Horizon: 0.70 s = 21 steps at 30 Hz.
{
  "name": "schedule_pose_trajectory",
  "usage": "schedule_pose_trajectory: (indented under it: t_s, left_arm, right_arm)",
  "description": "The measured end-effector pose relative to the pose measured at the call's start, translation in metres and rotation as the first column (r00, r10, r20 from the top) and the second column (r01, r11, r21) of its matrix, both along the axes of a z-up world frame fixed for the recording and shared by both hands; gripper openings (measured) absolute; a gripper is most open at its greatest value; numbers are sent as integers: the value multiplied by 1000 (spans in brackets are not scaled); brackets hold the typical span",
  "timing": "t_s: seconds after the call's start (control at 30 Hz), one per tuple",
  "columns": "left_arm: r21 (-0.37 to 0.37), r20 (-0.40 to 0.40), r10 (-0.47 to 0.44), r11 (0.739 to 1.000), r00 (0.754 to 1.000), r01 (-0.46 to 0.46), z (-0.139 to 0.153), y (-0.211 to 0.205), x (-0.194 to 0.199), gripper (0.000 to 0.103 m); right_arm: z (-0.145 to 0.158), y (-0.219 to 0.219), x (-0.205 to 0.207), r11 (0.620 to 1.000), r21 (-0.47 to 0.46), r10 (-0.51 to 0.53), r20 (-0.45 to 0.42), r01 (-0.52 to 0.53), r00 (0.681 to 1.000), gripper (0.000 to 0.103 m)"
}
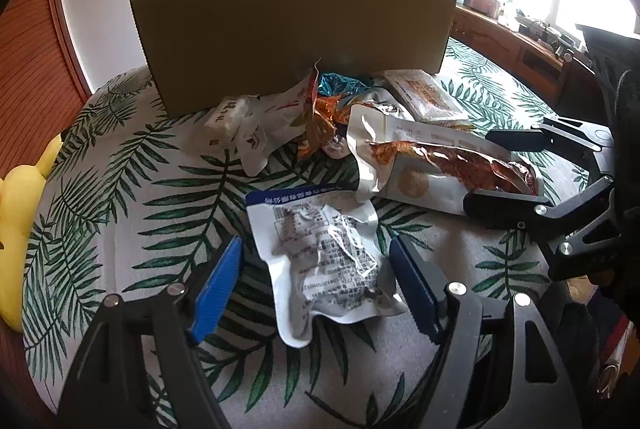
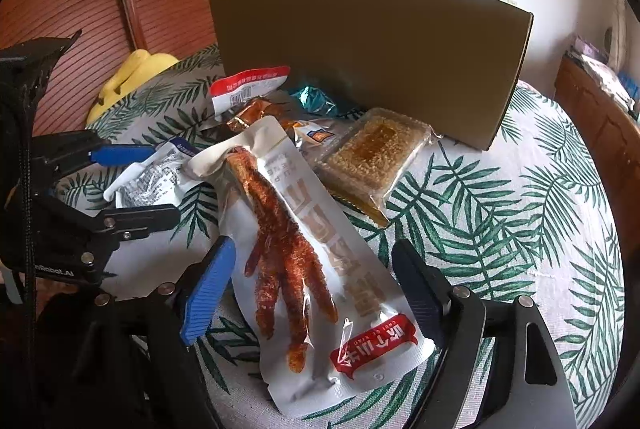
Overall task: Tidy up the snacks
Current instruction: 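Grasp the silver vacuum packet with the left tool while the right tool grasps the white chicken-feet packet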
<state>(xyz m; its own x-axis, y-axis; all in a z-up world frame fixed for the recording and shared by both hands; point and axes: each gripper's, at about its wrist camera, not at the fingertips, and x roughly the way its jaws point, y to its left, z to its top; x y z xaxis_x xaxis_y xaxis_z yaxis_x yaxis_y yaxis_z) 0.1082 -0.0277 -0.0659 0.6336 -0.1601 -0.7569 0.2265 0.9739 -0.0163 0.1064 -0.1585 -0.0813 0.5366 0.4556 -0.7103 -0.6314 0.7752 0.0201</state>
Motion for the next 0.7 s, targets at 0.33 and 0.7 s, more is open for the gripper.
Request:
schedule_pose_trajectory:
  t_s: [0.33,0.7]
  left_arm:
    - [-6,3,-5,1000,1000,5,2,12,-5,54]
    - [-63,6,9,998,1000,-9,3,23,-12,54]
  right_arm:
    - [-6,12,-3,999,-50,14,21,-13,1000,89]
    - [-7,18,-1,999,-52,8,16,-7,1000,92]
